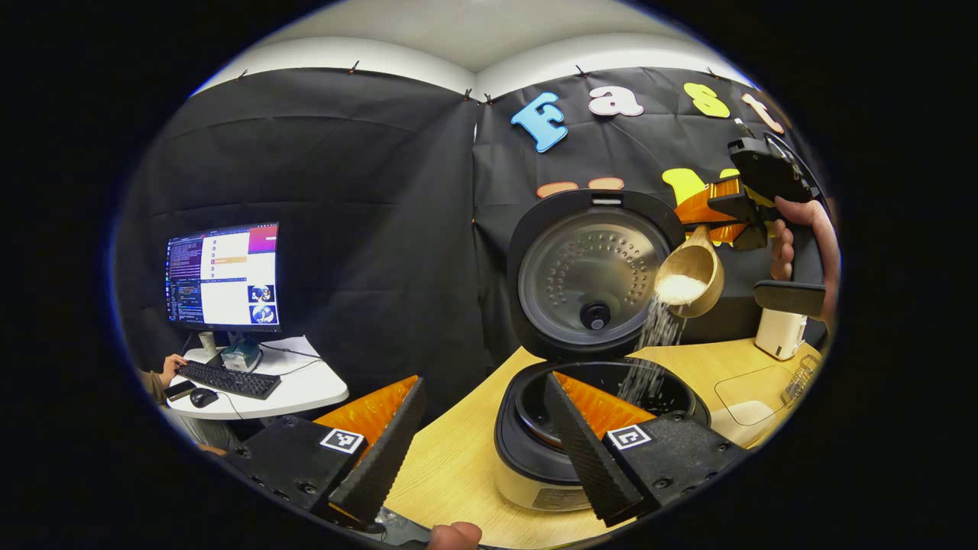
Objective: Close the left gripper, press the button to open the rice cooker; take a wooden spoon from the chopstick holder with the right hand, scoop a spoonful of rice and pour it into the rice cooker, then put the wooden spoon back into the chopstick holder.
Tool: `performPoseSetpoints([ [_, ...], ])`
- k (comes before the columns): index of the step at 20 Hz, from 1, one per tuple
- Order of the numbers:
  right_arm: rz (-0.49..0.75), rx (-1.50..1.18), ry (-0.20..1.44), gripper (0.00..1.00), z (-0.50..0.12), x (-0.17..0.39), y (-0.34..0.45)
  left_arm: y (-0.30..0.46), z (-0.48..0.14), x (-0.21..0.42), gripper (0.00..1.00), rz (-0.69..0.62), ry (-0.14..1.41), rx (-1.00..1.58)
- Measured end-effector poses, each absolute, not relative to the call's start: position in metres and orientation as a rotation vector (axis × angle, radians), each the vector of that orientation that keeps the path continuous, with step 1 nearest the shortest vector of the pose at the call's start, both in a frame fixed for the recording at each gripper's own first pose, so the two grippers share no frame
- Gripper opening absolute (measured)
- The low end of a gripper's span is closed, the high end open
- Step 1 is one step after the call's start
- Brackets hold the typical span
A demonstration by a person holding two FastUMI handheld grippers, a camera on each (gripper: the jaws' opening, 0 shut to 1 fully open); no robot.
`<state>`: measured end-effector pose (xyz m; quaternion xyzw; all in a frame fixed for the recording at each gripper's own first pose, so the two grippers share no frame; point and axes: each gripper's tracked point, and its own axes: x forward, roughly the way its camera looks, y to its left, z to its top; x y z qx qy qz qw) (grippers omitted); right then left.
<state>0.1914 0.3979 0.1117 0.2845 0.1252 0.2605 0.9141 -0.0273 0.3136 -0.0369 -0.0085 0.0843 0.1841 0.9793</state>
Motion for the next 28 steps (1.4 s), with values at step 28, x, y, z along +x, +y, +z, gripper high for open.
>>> performPoseSetpoints([
  [28, 0.431, 0.359, -0.116, 0.00, 0.112, 0.145, 0.399, 0.315, -0.042, -0.027, 0.99, 0.325, 0.170, -0.064],
])
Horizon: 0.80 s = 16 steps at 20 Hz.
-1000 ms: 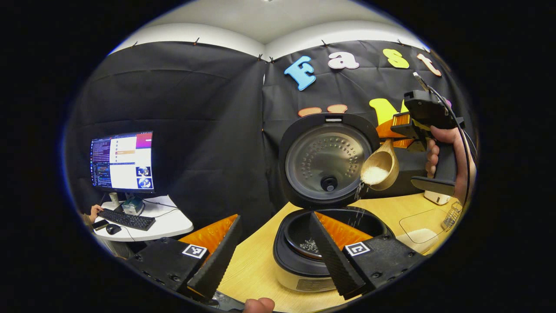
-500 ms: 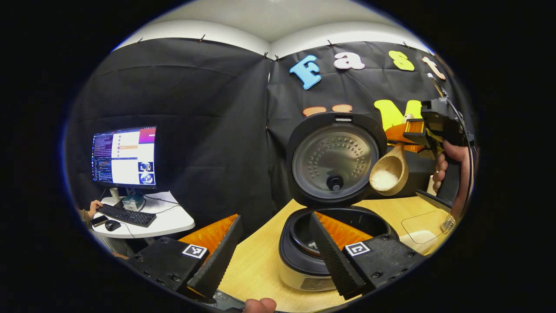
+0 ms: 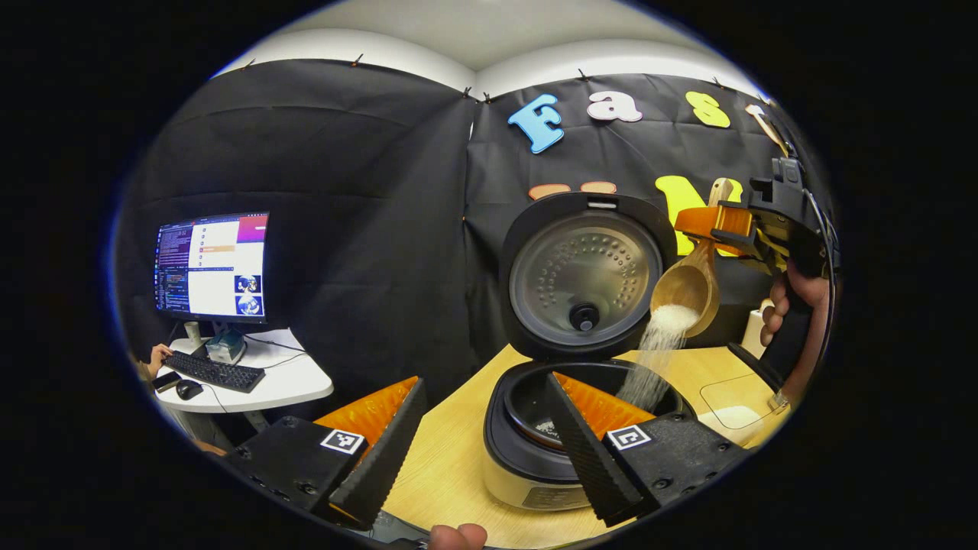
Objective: Close the left gripper, press the button to open the rice cooker; take a wooden spoon from the chopstick holder with the right hand, scoop a spoonful of rice and pour it into the rice cooker, then put the wooden spoon back into the chopstick holder.
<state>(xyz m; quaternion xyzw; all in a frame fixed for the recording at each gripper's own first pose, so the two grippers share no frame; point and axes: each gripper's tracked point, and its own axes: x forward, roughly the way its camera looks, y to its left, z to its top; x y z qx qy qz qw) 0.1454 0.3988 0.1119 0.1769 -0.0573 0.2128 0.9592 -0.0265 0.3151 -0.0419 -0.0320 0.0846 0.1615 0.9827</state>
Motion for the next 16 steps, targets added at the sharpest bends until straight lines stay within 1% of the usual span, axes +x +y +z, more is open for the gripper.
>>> performPoseSetpoints([
  [3, 0.441, 0.321, -0.151, 0.00, 0.112, 0.137, 0.407, 0.314, -0.042, -0.026, 0.99, 0.323, 0.166, -0.065],
  [9, 0.522, 0.177, -0.162, 0.00, 0.096, 0.126, 0.455, 0.317, -0.040, -0.029, 0.99, 0.327, 0.161, -0.055],
  [16, 0.538, -0.017, -0.278, 0.00, 0.116, 0.121, 0.476, 0.319, -0.041, -0.029, 0.99, 0.333, 0.160, -0.064],
])
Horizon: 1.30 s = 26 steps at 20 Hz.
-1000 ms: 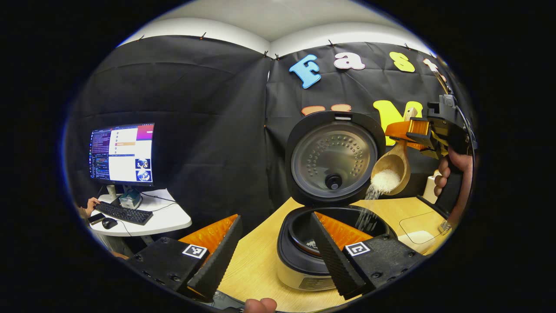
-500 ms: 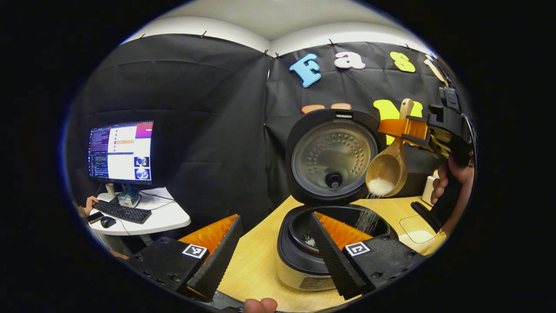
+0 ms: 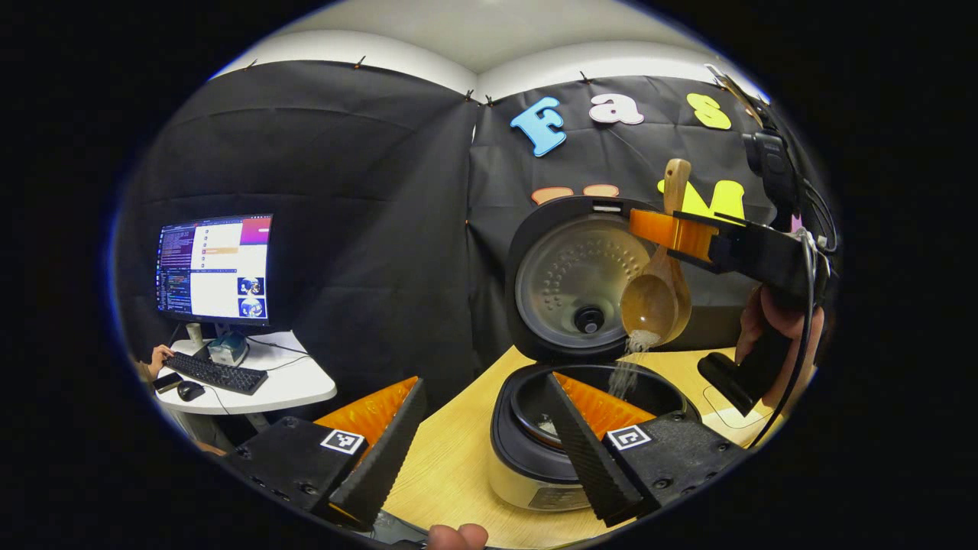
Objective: Close the left gripper, press the button to open the rice cooker; take a wooden spoon from the chopstick holder with the right hand, scoop a spoonful of rice and pour it into the rice cooker, then put the wooden spoon back into the chopstick holder.
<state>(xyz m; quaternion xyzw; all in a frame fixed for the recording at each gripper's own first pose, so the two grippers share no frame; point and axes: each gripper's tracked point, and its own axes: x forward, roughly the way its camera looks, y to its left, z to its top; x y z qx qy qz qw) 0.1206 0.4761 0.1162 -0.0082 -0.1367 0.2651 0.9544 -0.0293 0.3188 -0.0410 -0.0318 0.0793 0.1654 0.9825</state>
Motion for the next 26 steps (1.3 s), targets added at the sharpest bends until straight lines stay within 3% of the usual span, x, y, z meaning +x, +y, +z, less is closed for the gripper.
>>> performPoseSetpoints([
  [3, 0.544, -0.101, -0.326, 0.00, 0.123, 0.119, 0.483, 0.321, -0.042, -0.029, 0.95, 0.340, 0.161, -0.066],
  [4, 0.544, -0.129, -0.339, 0.01, 0.124, 0.118, 0.484, 0.321, -0.042, -0.030, 0.99, 0.342, 0.163, -0.067],
  [11, 0.593, -0.255, -0.436, 0.00, 0.134, 0.106, 0.497, 0.324, -0.038, -0.031, 0.99, 0.346, 0.147, -0.057],
  [13, 0.616, -0.213, -0.438, 0.00, 0.139, 0.100, 0.495, 0.317, -0.037, -0.028, 0.95, 0.331, 0.143, -0.056],
  [14, 0.625, -0.180, -0.429, 0.00, 0.140, 0.099, 0.491, 0.315, -0.033, -0.026, 0.99, 0.320, 0.132, -0.052],
  [22, 0.703, 0.092, -0.266, 0.01, 0.142, 0.098, 0.448, 0.298, -0.015, -0.025, 0.99, 0.293, 0.081, -0.041],
  [26, 0.672, 0.220, -0.206, 0.00, 0.154, 0.099, 0.390, 0.283, -0.009, -0.019, 0.99, 0.280, 0.074, -0.036],
])
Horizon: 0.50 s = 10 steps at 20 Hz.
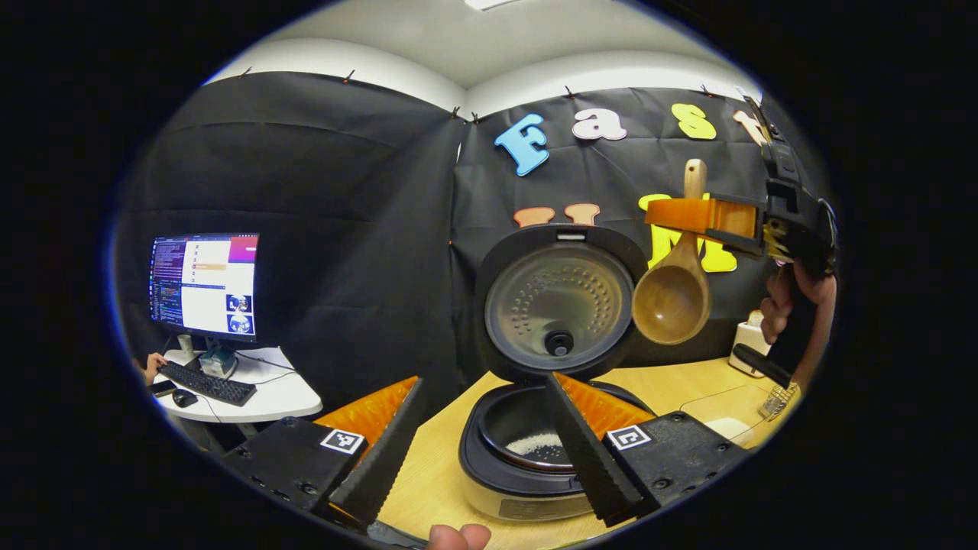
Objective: Close the left gripper, press the button to open the rice cooker; take a wooden spoon from the chopstick holder with the right hand, scoop a spoonful of rice and pour it into the rice cooker, then put the wooden spoon back into the chopstick holder.
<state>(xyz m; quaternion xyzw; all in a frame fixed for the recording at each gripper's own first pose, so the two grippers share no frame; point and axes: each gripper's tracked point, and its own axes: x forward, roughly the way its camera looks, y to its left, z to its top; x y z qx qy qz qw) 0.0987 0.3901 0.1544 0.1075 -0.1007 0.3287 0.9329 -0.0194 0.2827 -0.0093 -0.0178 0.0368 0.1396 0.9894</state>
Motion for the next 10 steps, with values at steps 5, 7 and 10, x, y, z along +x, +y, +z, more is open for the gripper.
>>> performPoseSetpoints([
  [5, 0.563, 0.392, -0.153, 0.00, 0.166, 0.102, 0.280, 0.256, -0.004, -0.011, 0.99, 0.243, 0.065, -0.019],
  [7, 0.477, 0.400, -0.163, 0.00, 0.164, 0.110, 0.227, 0.241, 0.001, -0.008, 0.99, 0.211, 0.058, -0.014],
  [10, 0.363, 0.404, -0.141, 0.01, 0.151, 0.115, 0.156, 0.224, 0.010, -0.007, 0.99, 0.186, 0.033, 0.013],
])
